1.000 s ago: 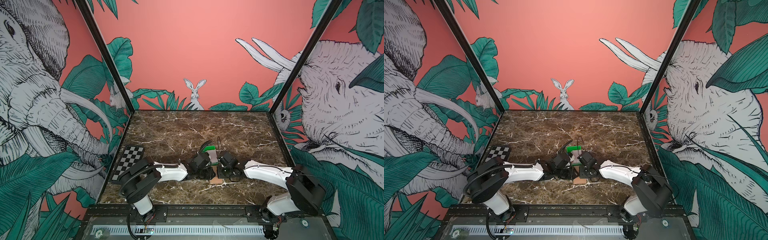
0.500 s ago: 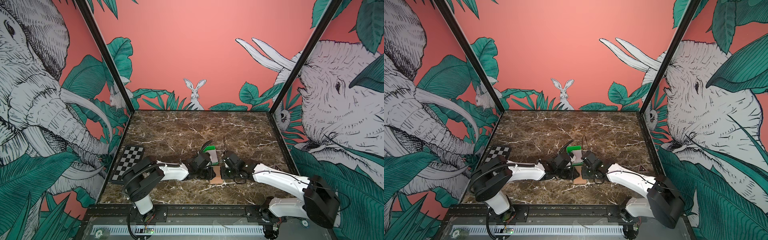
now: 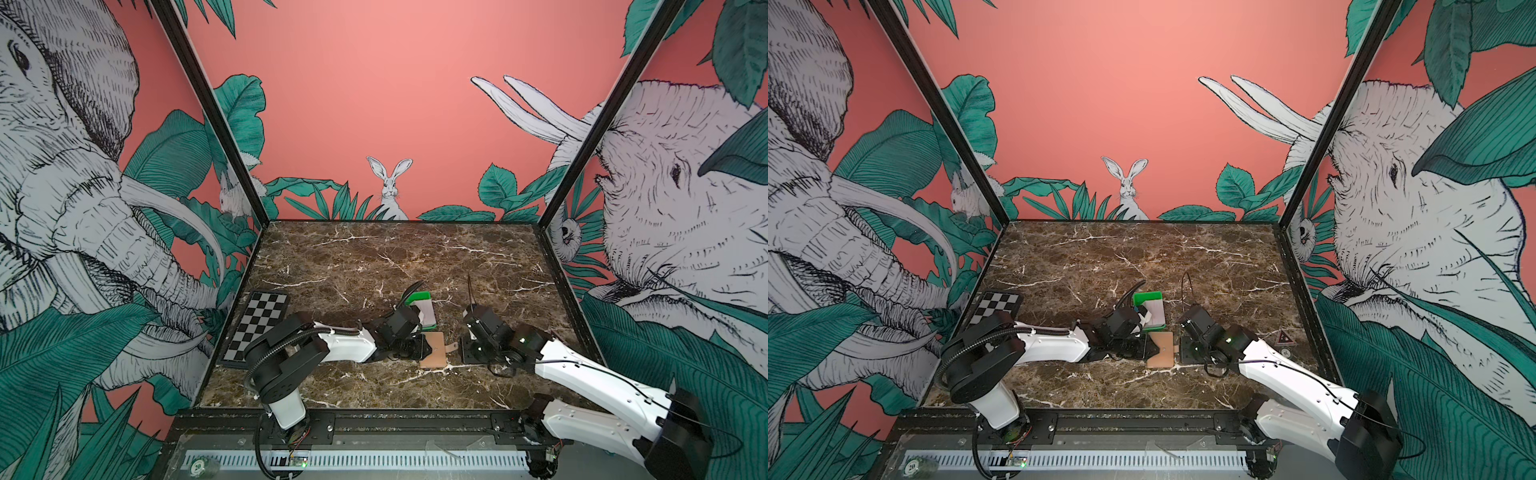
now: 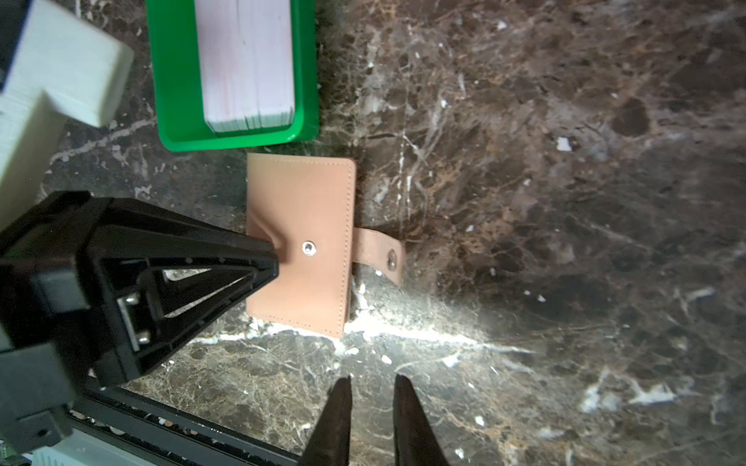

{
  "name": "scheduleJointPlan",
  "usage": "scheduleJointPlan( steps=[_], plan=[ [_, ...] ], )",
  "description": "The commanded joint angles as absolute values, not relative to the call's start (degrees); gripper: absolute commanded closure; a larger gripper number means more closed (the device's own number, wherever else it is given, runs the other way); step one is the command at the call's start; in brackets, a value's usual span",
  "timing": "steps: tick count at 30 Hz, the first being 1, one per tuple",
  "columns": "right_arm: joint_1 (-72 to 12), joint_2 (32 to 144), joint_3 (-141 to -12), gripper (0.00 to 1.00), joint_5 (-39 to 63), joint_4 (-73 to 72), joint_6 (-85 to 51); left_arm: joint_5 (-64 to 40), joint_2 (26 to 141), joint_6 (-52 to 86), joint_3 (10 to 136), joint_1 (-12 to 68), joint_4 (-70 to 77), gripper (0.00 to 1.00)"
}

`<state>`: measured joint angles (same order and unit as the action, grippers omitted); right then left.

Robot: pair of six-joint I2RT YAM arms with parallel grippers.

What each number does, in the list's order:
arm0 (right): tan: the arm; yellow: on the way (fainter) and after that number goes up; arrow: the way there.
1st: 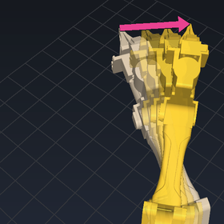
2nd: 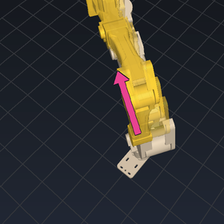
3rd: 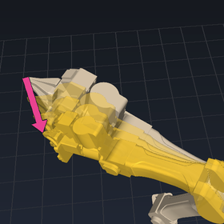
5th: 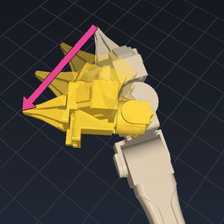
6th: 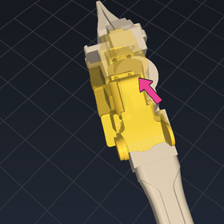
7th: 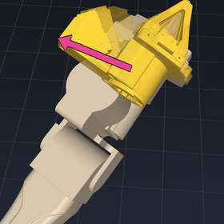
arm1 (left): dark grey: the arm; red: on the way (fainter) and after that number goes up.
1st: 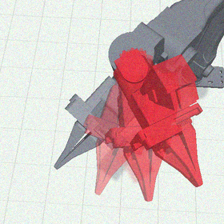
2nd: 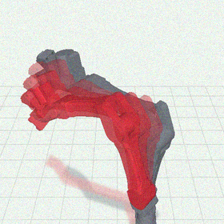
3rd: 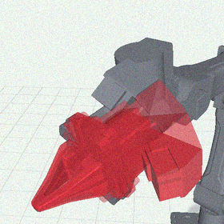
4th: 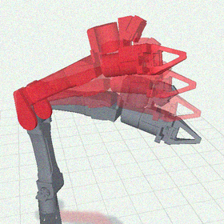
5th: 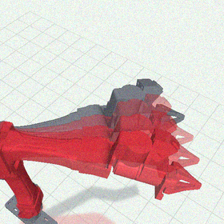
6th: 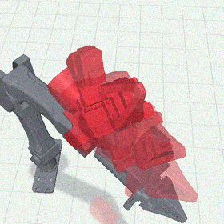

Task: Insert credit cards into a card holder
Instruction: Close the button on the card holder.

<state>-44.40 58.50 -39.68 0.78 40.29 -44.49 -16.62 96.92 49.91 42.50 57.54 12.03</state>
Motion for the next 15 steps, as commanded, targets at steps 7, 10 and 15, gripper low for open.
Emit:
scheduleJointPlan(
  steps=[7,10,15],
  plan=[
    [-39.3,57.2,-36.7,0.77,5.5,40.8,-43.5,-15.8,99.0,51.1,39.8,57.7,11.3,0.78],
    [-38.1,58.7,-35.8,0.76,8.8,37.0,-42.5,-15.4,99.0,51.1,40.1,57.8,10.9,0.78],
    [-37.0,62.6,-35.1,0.78,10.7,30.4,-42.6,-15.3,99.3,51.2,40.5,58.1,10.5,0.78]
  ],
)
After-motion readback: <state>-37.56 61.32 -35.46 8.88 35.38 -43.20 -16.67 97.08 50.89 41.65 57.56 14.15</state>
